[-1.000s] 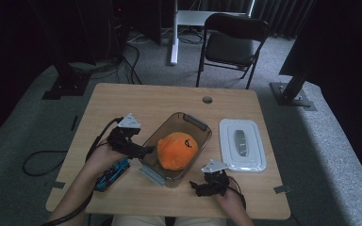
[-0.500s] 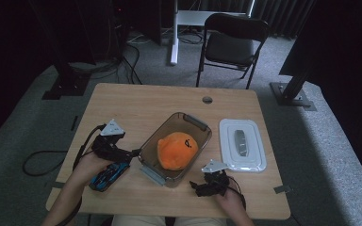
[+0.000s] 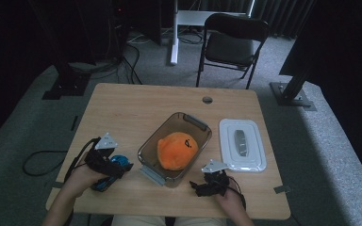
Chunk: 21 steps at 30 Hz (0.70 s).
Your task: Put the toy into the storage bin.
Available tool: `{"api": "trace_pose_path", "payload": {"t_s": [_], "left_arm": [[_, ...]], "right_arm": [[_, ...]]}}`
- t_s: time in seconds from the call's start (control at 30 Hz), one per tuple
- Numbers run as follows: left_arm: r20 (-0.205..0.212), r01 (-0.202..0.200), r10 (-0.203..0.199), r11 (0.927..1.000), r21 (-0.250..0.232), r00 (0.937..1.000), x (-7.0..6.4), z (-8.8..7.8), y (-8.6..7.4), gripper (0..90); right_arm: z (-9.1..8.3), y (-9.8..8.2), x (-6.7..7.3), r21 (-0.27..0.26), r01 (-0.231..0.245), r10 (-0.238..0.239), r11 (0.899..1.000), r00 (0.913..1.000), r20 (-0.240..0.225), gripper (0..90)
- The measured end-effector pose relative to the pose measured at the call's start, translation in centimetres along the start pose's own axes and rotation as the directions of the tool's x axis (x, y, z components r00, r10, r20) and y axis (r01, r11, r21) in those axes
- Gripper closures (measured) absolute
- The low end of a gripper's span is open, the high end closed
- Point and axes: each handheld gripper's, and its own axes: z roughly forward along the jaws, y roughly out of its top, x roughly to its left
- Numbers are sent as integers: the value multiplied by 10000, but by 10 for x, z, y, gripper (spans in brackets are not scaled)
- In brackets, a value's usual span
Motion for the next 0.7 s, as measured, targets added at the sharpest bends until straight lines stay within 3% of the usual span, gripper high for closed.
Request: {"api": "trace_pose_path", "payload": {"t_s": [0.3, 0.43, 0.7], "left_arm": [[-409, 472, -443, 9963, 725, 9982, 7, 7, -28, 9], [-859, 601, -498, 9907, 1224, 9951, 11, 12, -40, 9], [-830, 816, -656, 9749, 2072, 9944, 22, 25, -58, 9]], "right_arm": [[0, 0, 0, 2, 2, -2, 10000, 10000, 6, 118], [0, 0, -1, -8, -25, 25, 10000, 10000, -15, 118], [0, 0, -1, -7, -39, 39, 10000, 10000, -22, 119]]}}
